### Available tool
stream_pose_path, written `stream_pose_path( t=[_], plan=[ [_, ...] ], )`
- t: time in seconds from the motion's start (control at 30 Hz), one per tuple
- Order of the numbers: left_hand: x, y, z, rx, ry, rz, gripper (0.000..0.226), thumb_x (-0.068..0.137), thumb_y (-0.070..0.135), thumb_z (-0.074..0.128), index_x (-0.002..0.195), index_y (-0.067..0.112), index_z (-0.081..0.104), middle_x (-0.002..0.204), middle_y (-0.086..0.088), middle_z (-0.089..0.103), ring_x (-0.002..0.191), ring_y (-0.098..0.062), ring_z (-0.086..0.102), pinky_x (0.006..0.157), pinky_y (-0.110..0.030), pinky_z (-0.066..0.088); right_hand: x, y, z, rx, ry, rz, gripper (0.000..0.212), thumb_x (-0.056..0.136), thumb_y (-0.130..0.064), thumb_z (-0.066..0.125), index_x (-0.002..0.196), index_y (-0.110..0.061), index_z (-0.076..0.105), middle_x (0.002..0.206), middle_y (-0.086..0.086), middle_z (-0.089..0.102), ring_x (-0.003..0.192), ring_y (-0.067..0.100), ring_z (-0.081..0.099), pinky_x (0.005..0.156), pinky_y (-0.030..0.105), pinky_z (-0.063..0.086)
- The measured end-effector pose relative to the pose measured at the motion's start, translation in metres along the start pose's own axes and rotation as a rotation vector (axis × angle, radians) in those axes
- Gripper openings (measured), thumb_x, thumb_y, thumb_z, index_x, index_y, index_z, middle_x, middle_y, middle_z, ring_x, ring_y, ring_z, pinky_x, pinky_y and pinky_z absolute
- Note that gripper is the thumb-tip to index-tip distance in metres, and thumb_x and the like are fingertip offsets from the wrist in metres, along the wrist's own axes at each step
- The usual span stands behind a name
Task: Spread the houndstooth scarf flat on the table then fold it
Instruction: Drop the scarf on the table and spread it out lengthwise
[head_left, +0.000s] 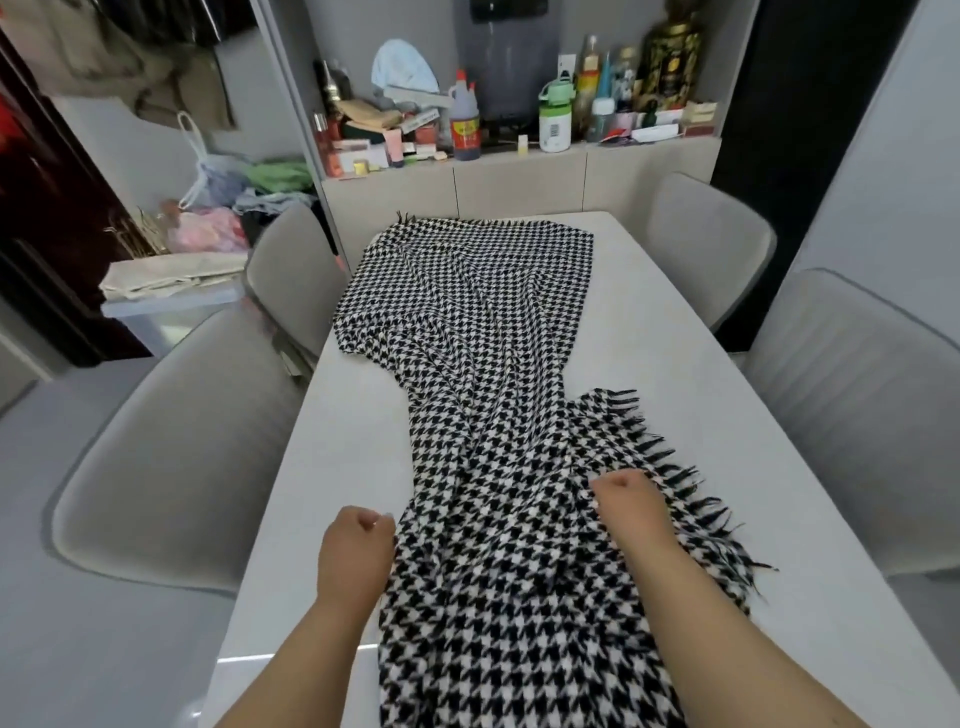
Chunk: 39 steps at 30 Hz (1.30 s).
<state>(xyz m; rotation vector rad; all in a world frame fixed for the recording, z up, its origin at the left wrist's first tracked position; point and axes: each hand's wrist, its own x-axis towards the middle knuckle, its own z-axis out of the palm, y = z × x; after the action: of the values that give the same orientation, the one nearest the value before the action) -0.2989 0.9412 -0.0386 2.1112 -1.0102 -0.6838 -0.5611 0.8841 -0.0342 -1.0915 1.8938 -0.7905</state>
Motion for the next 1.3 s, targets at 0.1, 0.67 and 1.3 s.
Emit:
stream_pose_path(
  t=[0.1, 0.67, 1.3],
  plan=[
    [0.04, -0.009, 0.033, 0.041, -0.107, -0.172, 0.04, 0.093, 0.029, 0.053, 0.091, -0.011, 0.056, 0.071, -0.015, 0.059, 0.066, -0.032, 0.056, 0.072, -0.039, 0.05, 0.042, 0.004, 0.026, -0.016, -0.158, 0.129, 0.048, 0.094, -0.031, 0.056, 0.052, -0.016, 0.037, 0.055, 0.005, 0.04, 0.058, 0.022, 0.042, 0.067, 0.035, 0.051],
    [0.07, 0.019, 0.036, -1.019, -0.352, -0.625, 0.032, 0.089, 0.025, 0.045, 0.097, 0.0, 0.065, 0.078, -0.017, 0.073, 0.066, -0.03, 0.071, 0.065, -0.037, 0.056, 0.125, -0.012, 0.02, 0.531, -0.087, 0.366, 0.063, 0.087, -0.05, 0.058, 0.137, -0.013, 0.045, 0.137, 0.015, 0.053, 0.119, 0.035, 0.055, 0.101, 0.055, 0.043],
    [0.079, -0.009, 0.012, -1.155, -0.421, -0.578, 0.032, 0.084, 0.013, 0.05, 0.075, 0.004, 0.079, 0.085, -0.021, 0.074, 0.07, -0.035, 0.073, 0.059, -0.044, 0.06, 0.086, -0.027, 0.011, 0.025, -0.188, 0.264, 0.1, 0.079, -0.035, 0.077, 0.15, -0.002, 0.014, 0.155, 0.019, 0.025, 0.139, 0.037, 0.03, 0.109, 0.046, 0.032]
  ],
)
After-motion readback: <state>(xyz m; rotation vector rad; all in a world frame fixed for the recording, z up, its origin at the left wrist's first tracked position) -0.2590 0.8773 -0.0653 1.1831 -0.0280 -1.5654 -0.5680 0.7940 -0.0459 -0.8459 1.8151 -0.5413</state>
